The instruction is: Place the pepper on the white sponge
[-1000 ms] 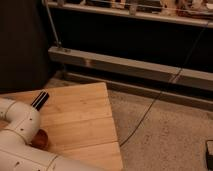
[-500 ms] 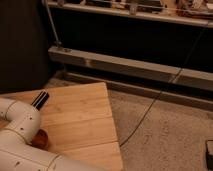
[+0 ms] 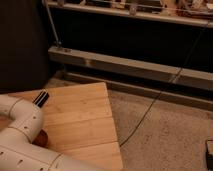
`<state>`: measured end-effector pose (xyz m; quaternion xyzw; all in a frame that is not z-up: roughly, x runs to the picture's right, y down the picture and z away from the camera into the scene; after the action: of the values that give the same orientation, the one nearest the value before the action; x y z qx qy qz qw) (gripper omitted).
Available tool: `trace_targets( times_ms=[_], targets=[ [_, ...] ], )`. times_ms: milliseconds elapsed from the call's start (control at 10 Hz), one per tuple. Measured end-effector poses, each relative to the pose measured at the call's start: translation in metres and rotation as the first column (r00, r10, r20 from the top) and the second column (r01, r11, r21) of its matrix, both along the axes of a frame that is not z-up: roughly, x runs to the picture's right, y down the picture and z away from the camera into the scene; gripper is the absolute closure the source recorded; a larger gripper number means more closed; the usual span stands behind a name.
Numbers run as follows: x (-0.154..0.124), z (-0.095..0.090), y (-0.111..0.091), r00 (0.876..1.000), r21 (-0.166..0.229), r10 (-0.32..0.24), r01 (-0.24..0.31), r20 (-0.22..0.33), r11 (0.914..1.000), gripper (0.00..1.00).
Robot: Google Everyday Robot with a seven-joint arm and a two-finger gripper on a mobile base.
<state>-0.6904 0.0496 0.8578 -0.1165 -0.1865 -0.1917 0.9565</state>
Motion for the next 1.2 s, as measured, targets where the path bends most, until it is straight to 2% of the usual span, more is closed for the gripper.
trace_targets(
  times_ms=[400, 600, 800, 1000, 1200],
  targets=[
    [-0.006, 0.010, -0.002, 0.998, 0.000, 0.026, -0.026, 0.050, 0.9997, 1.00],
    [-0.009, 0.016, -0.003, 0.995, -0.013, 0.060, -0.059, 0.082, 0.9982, 1.00],
    [-0.008, 0.023, 0.002, 0.993, -0.037, 0.077, -0.074, 0.092, 0.9966, 1.00],
    [-0.003, 0.026, 0.017, 0.996, -0.064, 0.033, -0.028, 0.086, 0.9976, 1.00],
    [0.005, 0.025, 0.039, 0.997, -0.092, -0.054, 0.059, 0.061, 0.9940, 1.00]
  ],
)
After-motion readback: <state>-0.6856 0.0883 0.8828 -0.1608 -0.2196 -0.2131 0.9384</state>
